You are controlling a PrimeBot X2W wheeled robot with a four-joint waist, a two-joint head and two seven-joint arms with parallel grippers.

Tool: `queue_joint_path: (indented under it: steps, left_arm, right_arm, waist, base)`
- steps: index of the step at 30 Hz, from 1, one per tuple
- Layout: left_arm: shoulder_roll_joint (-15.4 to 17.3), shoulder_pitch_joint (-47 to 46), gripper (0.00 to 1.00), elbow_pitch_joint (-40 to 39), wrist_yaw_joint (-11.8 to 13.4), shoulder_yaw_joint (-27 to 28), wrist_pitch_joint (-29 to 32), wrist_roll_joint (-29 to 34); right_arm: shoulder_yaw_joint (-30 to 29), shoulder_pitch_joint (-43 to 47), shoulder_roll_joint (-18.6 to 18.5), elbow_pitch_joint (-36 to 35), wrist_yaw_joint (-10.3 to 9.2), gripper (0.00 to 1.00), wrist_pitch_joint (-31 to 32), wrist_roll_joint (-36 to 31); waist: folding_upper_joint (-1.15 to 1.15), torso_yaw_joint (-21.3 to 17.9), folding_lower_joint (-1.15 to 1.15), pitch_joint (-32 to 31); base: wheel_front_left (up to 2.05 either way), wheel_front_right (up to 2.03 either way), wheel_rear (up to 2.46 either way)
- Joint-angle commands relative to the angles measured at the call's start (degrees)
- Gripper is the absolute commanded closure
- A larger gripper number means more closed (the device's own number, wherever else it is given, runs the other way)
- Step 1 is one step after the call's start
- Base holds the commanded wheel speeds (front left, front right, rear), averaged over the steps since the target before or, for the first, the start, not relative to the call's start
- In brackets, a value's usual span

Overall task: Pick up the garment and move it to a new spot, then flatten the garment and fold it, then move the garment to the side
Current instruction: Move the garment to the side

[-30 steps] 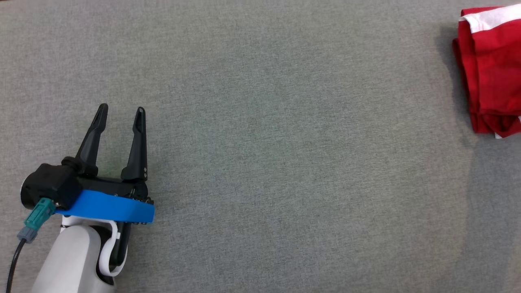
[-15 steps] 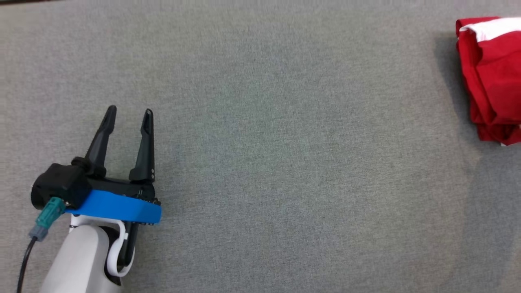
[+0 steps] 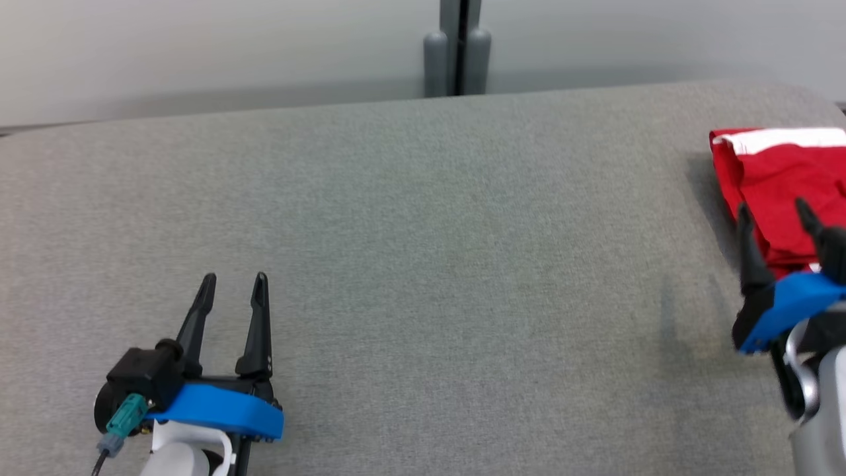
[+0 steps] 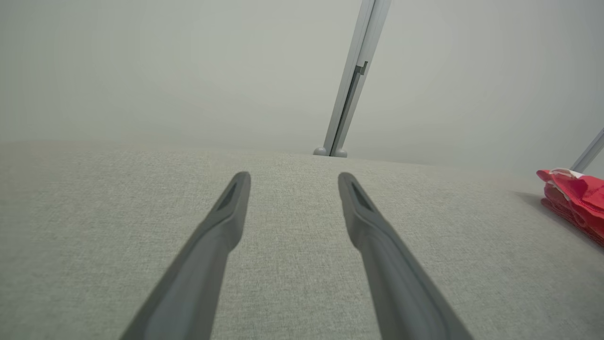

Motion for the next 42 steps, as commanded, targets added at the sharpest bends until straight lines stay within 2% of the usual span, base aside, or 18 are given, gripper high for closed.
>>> queue_joint_path:
  steps: [1,7,13,26,42]
  left_arm:
    - [-0.2,1.0,0.00,0.3,0.1,0.2,-0.3,-0.1]
    - [-0.7,3.7,0.00,1.1,0.3,0.8,-0.4,-0.1]
    - [-0.8,5.9,0.00,1.9,0.3,1.5,-0.4,-0.5]
    - [-1.3,8.6,0.00,1.4,-0.6,3.1,-0.5,0.3]
    - [-0.8,8.4,0.00,2.9,-1.3,3.6,-0.5,0.9]
  right_arm:
    - [0.2,3.5,1.2,-3.1,0.01,0.00,0.1,1.5]
    - [0.8,14.5,5.0,-15.2,0.01,0.00,-0.1,6.5]
    - [1.5,21.2,7.9,-20.1,0.01,0.00,0.8,7.6]
    - [4.3,24.3,9.1,-19.2,0.01,0.00,0.0,8.7]
    - [5.0,25.2,9.2,-16.1,0.01,0.00,-2.3,11.4]
  waist:
    - [0.00,2.2,0.02,-3.2]
    - [0.00,4.4,0.02,-6.0]
    - [0.00,5.4,0.02,-7.8]
    - [0.00,5.0,0.02,-9.2]
    - [0.00,4.8,0.02,-10.6]
  base:
    - [0.00,0.00,0.00]
    - [0.00,0.00,0.00]
    - [0.00,0.00,0.00]
    - [0.00,0.00,0.00]
    - [0.00,0.00,0.00]
